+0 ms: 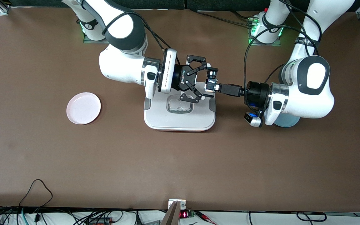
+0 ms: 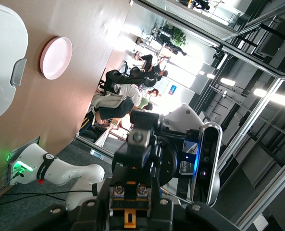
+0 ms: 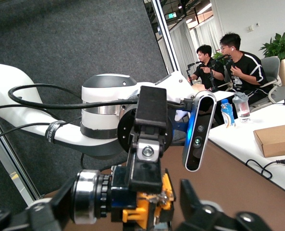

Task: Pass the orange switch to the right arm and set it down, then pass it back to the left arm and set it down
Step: 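Close the left gripper on the switch held by the right gripper, then open the right gripper and withdraw it while the left gripper carries the switch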

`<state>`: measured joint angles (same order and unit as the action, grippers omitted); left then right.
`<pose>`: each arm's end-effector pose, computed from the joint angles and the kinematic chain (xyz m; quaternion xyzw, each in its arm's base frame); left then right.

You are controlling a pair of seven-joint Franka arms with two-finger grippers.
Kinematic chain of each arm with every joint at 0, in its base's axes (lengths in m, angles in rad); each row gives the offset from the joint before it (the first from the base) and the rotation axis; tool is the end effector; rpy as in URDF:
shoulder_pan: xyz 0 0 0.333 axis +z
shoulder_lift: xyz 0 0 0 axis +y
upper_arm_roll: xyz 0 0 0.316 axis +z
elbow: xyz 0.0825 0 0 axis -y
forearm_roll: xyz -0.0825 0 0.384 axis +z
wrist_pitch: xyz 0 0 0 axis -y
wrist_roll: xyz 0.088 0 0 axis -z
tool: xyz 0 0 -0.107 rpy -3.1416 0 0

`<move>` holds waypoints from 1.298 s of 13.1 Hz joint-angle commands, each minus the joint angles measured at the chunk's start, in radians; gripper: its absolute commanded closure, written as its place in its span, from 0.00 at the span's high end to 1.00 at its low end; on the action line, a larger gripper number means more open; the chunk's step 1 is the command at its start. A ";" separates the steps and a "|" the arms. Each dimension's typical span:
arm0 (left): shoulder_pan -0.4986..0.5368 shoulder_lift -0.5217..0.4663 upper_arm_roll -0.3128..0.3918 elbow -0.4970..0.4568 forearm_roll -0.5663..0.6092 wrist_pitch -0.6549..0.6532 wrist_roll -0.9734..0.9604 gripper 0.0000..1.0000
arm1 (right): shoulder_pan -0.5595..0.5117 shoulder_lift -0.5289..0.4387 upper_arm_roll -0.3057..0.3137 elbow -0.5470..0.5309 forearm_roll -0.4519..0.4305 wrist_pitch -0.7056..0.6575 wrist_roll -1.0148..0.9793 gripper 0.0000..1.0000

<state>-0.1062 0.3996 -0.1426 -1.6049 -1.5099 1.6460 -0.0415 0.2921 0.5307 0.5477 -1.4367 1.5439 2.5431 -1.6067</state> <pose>0.6254 -0.2468 0.4675 0.7113 0.0985 -0.2270 0.6579 0.5620 0.4780 0.4789 -0.6395 -0.3912 -0.4118 0.5181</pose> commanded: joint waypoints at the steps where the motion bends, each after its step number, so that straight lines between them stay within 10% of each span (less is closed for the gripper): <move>1: 0.010 -0.007 0.005 -0.006 -0.009 -0.034 0.000 0.00 | 0.013 0.008 -0.002 0.019 0.016 0.023 0.011 1.00; 10: 0.020 -0.004 0.005 0.013 0.195 -0.092 0.112 0.00 | -0.066 -0.055 -0.003 -0.097 0.009 0.011 0.001 1.00; 17: 0.065 -0.021 0.003 0.028 0.894 -0.242 0.636 0.00 | -0.254 -0.192 -0.006 -0.338 0.009 0.006 0.018 1.00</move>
<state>-0.0684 0.3995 -0.1320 -1.5910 -0.7538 1.4502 0.4499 0.0844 0.4003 0.5345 -1.6866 1.5432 2.5471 -1.5966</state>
